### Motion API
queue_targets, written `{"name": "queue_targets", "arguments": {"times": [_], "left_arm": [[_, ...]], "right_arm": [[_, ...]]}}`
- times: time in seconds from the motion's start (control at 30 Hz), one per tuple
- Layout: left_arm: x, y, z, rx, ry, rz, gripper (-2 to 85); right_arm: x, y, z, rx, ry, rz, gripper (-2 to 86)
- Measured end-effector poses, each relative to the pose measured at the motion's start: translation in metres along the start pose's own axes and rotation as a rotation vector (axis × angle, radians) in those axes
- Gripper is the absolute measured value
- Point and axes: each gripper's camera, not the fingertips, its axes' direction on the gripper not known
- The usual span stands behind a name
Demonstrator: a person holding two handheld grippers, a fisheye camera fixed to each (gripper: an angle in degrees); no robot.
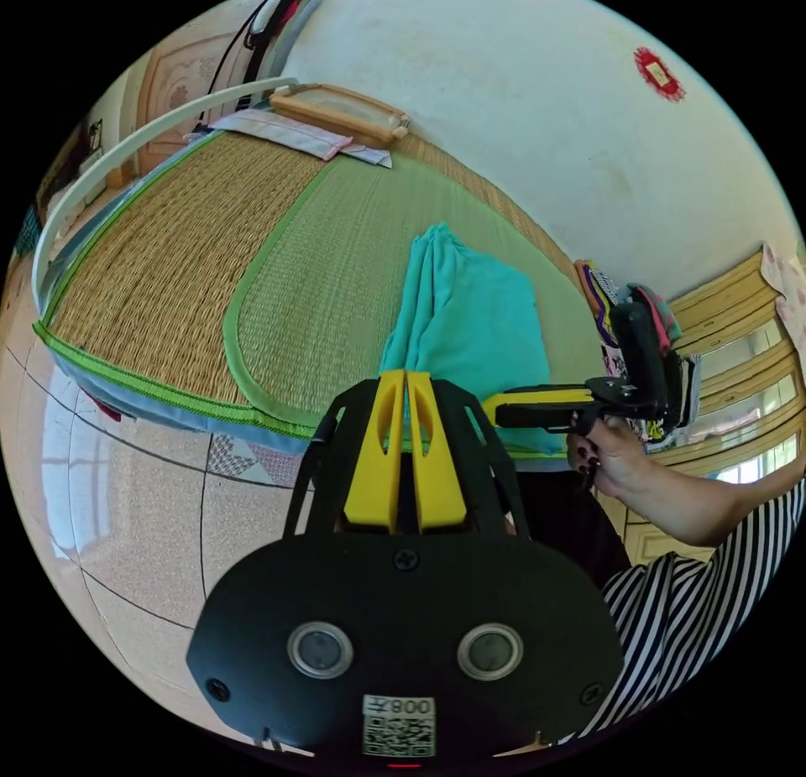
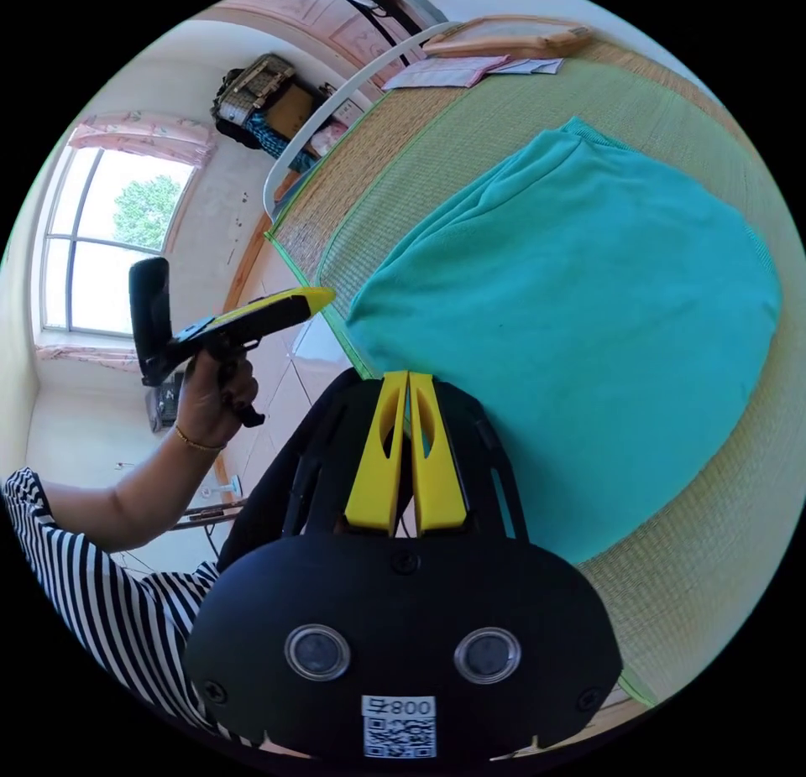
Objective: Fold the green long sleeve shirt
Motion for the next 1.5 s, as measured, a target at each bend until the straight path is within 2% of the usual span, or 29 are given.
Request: {"name": "queue_targets", "arguments": {"times": [0.13, 0.27, 0.53, 0.7, 0.97, 1.27, 1.5], "left_arm": [[0.027, -0.033, 0.015, -0.049, 0.023, 0.08, 0.2], [0.033, -0.057, 0.047, -0.179, -0.062, 0.087, 0.1], [0.054, -0.056, 0.011, -0.13, -0.006, 0.079, 0.2], [0.088, -0.046, 0.002, -0.164, 0.092, 0.148, 0.7], [0.181, -0.054, 0.036, -0.35, 0.181, 0.314, 3.7], [0.224, -0.068, 0.078, -0.433, 0.325, 0.16, 5.6], [0.253, -0.073, 0.081, -0.413, 0.301, 0.137, 5.8]], "right_arm": [[-0.004, 0.004, 0.027, -0.008, -0.007, 0.008, 0.0], [-0.007, 0.007, 0.052, -0.019, -0.017, 0.012, 0.0], [0.003, 0.039, 0.09, 0.009, -0.132, 0.033, 0.1], [0.043, 0.112, 0.096, 0.081, -0.246, 0.124, 0.2], [0.136, 0.246, 0.119, 0.247, -0.366, 0.369, 1.0], [0.172, 0.308, 0.208, 0.316, -0.492, 0.479, 5.9], [0.18, 0.324, 0.272, 0.332, -0.542, 0.503, 7.1]]}}
